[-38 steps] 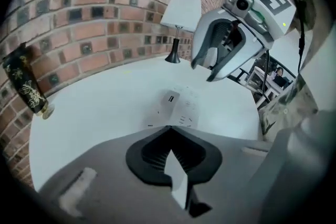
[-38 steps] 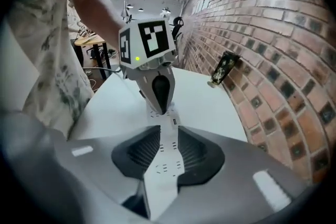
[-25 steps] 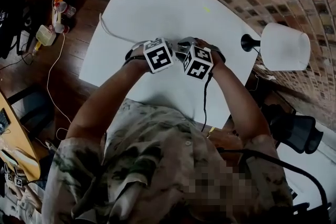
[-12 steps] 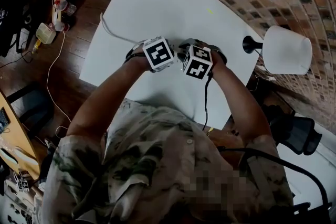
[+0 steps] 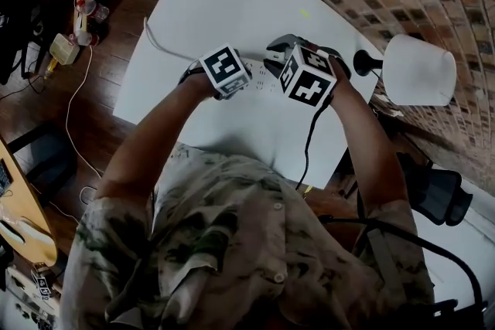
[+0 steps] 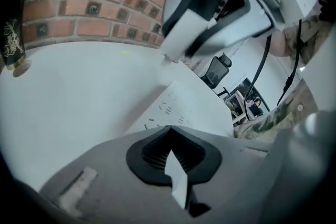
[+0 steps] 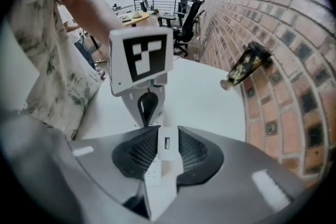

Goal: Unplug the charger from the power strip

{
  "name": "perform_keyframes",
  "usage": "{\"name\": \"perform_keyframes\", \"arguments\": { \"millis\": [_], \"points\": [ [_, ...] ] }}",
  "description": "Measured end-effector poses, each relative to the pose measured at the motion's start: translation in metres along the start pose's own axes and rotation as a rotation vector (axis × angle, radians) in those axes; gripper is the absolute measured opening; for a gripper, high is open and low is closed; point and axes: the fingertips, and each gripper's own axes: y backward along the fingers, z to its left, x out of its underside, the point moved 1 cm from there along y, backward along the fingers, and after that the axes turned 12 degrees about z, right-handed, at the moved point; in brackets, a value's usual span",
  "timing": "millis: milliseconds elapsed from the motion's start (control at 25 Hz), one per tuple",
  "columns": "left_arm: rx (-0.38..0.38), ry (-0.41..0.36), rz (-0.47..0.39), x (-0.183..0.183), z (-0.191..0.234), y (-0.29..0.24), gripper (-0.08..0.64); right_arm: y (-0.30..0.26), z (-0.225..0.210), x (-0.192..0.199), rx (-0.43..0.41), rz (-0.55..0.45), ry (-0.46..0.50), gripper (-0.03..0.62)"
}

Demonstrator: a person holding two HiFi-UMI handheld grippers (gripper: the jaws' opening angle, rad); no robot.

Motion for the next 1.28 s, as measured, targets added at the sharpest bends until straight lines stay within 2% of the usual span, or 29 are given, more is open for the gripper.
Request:
{"name": "perform_keyframes", "arguments": {
  "millis": [120, 360, 520, 720, 800, 1000, 1280],
  "points": [
    [0.003, 0.008, 0.004, 0.001, -0.001, -0.001, -0.002, 0.024, -0.011, 0.011, 0.042, -0.049, -0.061, 0.104],
    [-0.026, -0.001, -0.012, -0.001, -0.006, -0.002, 0.003, 0.019, 0.006, 0.066, 0.058, -0.047, -0.197, 0.104],
    [-0.067, 0.046, -0.152, -0.013, -0.015, 0.016, 0.005, 0.015, 0.028, 0.106, 0.072, -0.070, -0.298, 0.104],
    [-0.135, 0.109, -0.338, -0.022, -0.046, 0.050, 0.005, -0.010, 0.069, 0.168, 0.071, -0.081, -0.401, 0.104],
    [-0.173, 0.136, -0.412, -0.021, -0.066, 0.063, 0.005, -0.024, 0.084, 0.187, 0.100, -0.075, -0.402, 0.104],
    [-0.222, 0.229, -0.583, -0.011, -0.134, 0.079, 0.003, -0.064, 0.117, 0.221, 0.198, -0.055, -0.326, 0.104],
    [-0.326, 0.342, -0.686, 0.018, -0.229, 0.067, 0.003, -0.073, 0.136, 0.232, 0.302, -0.141, -0.258, 0.104]
  ]
}}
